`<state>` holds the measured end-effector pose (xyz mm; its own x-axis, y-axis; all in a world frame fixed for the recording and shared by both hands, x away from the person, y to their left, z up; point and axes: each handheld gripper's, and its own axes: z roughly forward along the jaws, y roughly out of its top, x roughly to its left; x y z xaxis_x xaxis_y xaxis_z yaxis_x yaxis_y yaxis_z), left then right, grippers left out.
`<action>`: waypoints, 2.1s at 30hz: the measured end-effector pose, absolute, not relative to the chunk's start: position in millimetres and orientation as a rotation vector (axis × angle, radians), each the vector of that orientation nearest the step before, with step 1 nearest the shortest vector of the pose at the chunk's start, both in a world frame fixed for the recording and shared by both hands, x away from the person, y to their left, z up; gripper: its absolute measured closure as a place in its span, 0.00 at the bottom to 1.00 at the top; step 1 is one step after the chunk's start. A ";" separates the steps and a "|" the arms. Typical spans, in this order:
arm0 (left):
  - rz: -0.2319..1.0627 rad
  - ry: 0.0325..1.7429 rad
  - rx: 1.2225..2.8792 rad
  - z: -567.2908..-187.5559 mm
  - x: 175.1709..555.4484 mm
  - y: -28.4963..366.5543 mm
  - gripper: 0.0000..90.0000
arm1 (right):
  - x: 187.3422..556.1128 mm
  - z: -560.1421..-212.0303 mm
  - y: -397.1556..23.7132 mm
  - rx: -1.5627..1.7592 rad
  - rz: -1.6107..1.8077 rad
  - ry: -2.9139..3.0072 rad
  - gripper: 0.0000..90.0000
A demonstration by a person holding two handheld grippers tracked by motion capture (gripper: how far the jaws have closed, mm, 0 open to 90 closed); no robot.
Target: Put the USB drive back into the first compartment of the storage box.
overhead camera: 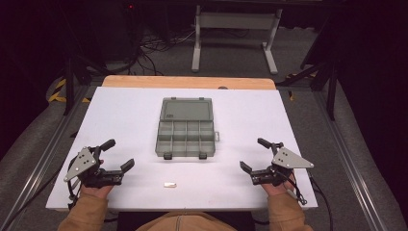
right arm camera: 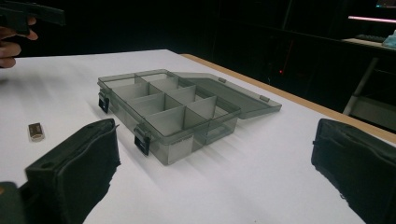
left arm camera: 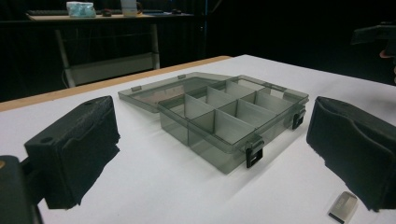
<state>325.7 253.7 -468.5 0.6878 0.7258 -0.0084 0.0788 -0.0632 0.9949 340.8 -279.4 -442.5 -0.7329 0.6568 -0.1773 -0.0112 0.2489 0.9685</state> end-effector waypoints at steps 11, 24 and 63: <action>0.599 0.666 1.584 -466.0 323.7 251.1 0.03 | 341.8 -444.3 -277.1 0.598 1.525 1.970 0.02; 0.563 0.611 1.586 -461.3 322.7 246.5 0.02 | 342.9 -444.7 -276.1 0.597 1.529 1.985 0.03; 0.348 0.407 1.753 -420.8 343.6 177.9 0.09 | 343.8 -447.4 -273.4 0.600 1.555 2.024 0.03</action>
